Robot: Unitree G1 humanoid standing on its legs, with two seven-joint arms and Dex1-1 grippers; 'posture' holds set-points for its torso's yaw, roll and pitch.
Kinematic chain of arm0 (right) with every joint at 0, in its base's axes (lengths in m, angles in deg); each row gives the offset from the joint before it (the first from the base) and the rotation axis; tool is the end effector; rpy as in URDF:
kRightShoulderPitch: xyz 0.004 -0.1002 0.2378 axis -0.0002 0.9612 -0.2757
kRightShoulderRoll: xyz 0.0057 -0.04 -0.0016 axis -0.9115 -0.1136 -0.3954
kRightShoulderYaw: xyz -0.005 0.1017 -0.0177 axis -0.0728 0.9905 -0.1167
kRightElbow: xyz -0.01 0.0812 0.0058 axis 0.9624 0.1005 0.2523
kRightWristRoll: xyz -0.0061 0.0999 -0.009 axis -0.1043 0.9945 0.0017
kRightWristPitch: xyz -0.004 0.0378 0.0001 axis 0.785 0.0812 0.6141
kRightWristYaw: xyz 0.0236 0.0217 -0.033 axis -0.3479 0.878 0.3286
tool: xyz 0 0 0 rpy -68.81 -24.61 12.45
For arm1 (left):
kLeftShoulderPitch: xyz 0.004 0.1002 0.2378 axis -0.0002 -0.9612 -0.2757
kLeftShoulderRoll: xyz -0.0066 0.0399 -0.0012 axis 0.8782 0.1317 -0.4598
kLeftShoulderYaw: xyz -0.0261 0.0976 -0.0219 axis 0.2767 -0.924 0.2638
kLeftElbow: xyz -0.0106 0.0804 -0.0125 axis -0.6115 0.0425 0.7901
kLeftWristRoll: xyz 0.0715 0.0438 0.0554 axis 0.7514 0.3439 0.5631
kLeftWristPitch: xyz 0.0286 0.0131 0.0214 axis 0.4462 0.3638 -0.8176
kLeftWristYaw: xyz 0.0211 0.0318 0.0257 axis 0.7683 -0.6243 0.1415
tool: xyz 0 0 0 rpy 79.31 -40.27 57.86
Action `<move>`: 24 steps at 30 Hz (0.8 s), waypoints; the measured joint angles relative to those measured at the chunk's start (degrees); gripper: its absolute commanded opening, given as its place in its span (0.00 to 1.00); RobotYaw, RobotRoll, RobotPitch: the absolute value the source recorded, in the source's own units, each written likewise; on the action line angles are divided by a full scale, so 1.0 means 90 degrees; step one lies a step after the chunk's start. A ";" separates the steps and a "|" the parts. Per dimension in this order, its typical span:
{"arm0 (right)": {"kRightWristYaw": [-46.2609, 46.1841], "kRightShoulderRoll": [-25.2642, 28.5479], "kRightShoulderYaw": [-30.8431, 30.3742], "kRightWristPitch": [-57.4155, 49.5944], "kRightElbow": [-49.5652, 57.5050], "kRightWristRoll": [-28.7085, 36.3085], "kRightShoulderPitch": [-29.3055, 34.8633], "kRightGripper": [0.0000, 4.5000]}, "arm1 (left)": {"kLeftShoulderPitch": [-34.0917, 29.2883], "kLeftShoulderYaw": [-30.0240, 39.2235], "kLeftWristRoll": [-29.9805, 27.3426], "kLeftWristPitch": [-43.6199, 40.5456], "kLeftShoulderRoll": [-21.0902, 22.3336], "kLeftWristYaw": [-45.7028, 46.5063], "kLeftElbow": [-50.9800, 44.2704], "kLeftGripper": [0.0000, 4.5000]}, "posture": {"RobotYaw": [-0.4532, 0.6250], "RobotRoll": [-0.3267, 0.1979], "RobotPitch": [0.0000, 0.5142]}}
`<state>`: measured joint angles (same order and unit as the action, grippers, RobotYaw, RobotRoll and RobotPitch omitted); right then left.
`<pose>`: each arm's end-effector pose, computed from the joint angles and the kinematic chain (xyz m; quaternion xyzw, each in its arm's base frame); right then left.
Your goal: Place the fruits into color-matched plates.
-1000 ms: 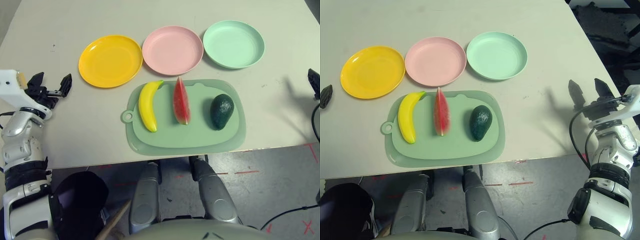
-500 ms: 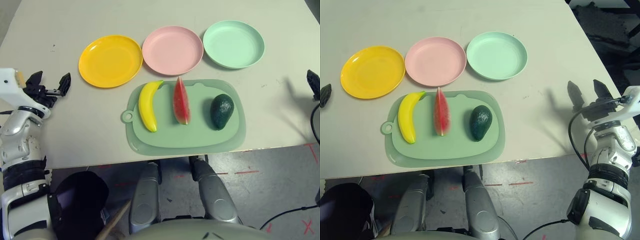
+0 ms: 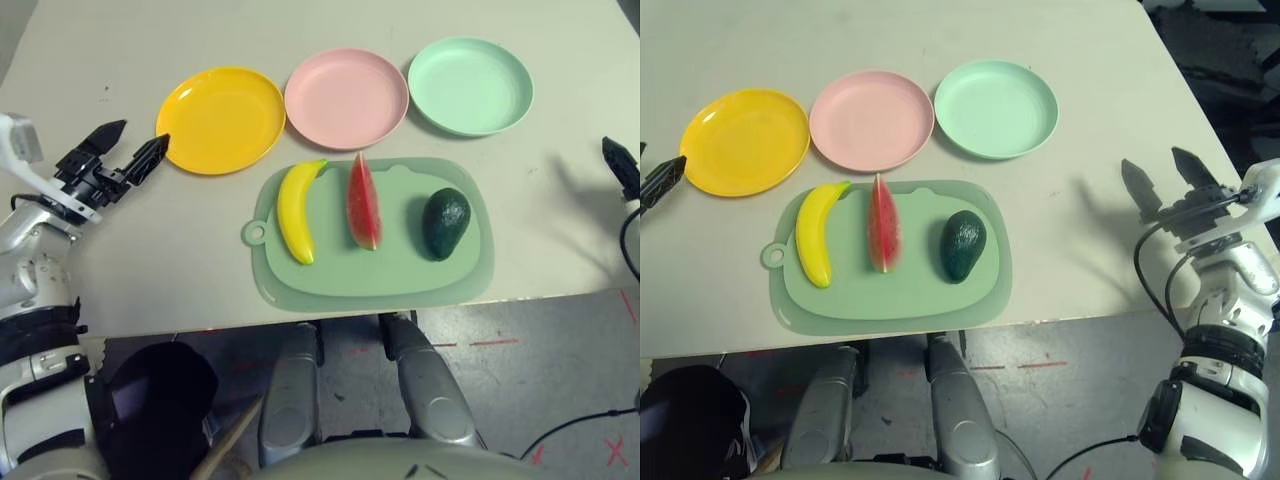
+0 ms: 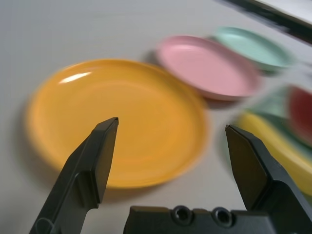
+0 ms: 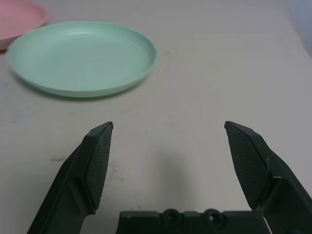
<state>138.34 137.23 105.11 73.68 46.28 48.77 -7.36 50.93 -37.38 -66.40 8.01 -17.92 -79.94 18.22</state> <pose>0.2350 -0.3935 0.2196 -0.1868 -0.1309 0.2257 0.9471 0.2248 0.3701 0.2195 0.0448 -0.0902 -0.4156 0.9039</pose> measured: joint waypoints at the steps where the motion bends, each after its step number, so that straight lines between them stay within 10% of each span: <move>1: 0.0132 0.0139 -0.0074 -0.0111 0.0118 -0.0021 -0.0094 1.00 | -0.0007 -0.0055 -0.0101 -0.0118 0.0030 -0.0251 -0.0119 0.99 | 0.39 0.62 0.80; 10: 0.1987 0.1520 -0.1693 -0.0793 0.0733 -0.0836 -0.1999 1.00 | -0.0289 -0.1043 -0.0279 -0.0056 0.0725 -0.1937 -0.1288 0.99 | 0.33 0.62 0.76; 24: 0.3231 0.1137 -0.5049 0.0909 0.2275 -0.1635 -0.3927 1.00 | -0.0144 -0.2081 -0.0333 0.1299 0.1111 -0.2040 -0.1438 0.99 | 0.32 0.62 0.71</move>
<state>167.43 147.47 59.67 81.87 66.75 34.06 -42.70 49.63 -56.11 -69.40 19.70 -7.92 -98.31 5.29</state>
